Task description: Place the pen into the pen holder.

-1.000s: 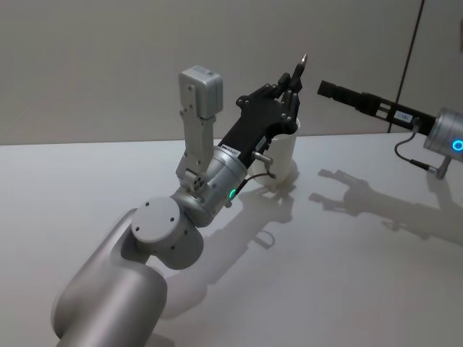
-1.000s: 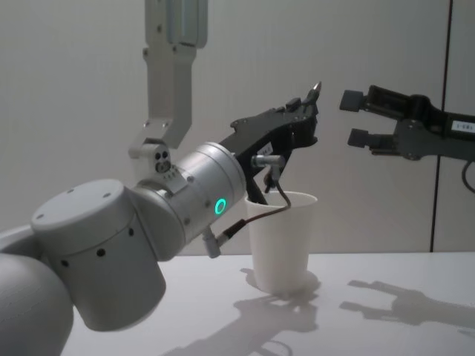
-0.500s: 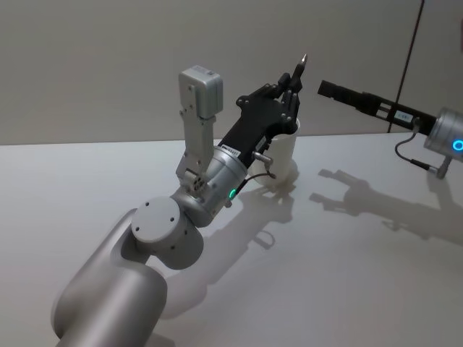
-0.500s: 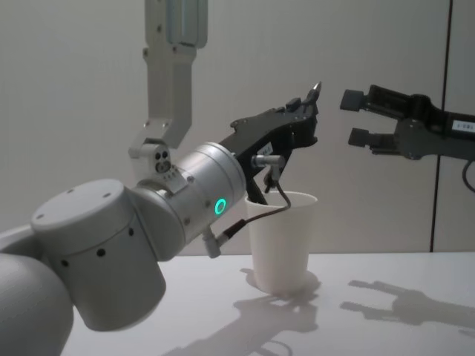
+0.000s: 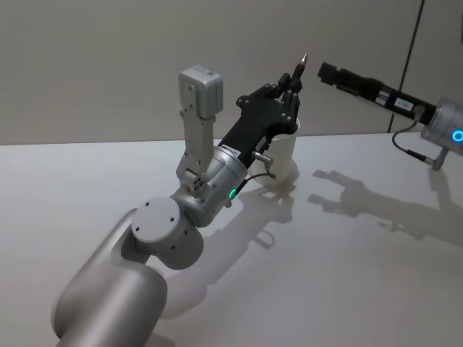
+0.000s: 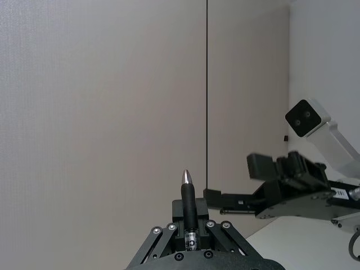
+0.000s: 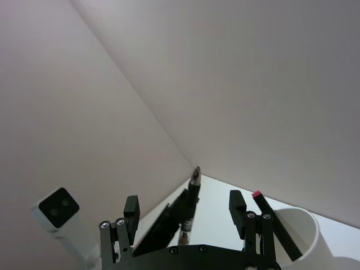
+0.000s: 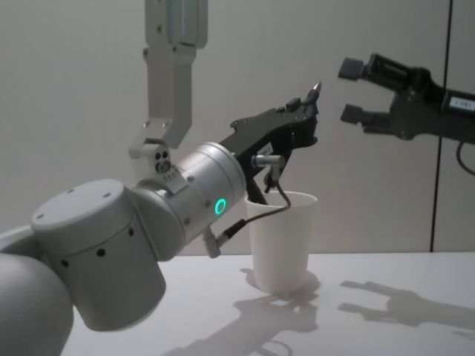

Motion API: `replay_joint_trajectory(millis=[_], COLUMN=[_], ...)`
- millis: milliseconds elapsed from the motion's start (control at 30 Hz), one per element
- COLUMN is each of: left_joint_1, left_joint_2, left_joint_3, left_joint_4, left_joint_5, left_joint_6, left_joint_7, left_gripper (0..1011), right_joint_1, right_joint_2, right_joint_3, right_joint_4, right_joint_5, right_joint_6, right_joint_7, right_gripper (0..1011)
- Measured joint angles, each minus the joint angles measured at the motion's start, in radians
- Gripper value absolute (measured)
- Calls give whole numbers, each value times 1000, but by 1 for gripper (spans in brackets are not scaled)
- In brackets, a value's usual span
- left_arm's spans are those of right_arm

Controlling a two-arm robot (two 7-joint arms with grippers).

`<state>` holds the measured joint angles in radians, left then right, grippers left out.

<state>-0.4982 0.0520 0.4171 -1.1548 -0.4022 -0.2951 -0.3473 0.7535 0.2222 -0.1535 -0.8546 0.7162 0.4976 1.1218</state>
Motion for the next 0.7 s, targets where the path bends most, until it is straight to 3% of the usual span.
replay_joint_trajectory(millis=[333, 700], left_joint_1=[0, 0], left_joint_2=[0, 0], left_joint_3=[0, 0], left_joint_4=[0, 0], left_joint_5=[0, 0], left_joint_6=[0, 0], left_joint_7=[0, 0], left_gripper=[123, 123], right_joint_1=[2, 5], right_joint_2=[-10, -16], right_joint_3=[-1, -4], right_joint_4=[-19, -25], right_joint_5=[117, 179], right_joint_6=[64, 104], right_joint_7=[-28, -95], right_gripper=[1001, 1001])
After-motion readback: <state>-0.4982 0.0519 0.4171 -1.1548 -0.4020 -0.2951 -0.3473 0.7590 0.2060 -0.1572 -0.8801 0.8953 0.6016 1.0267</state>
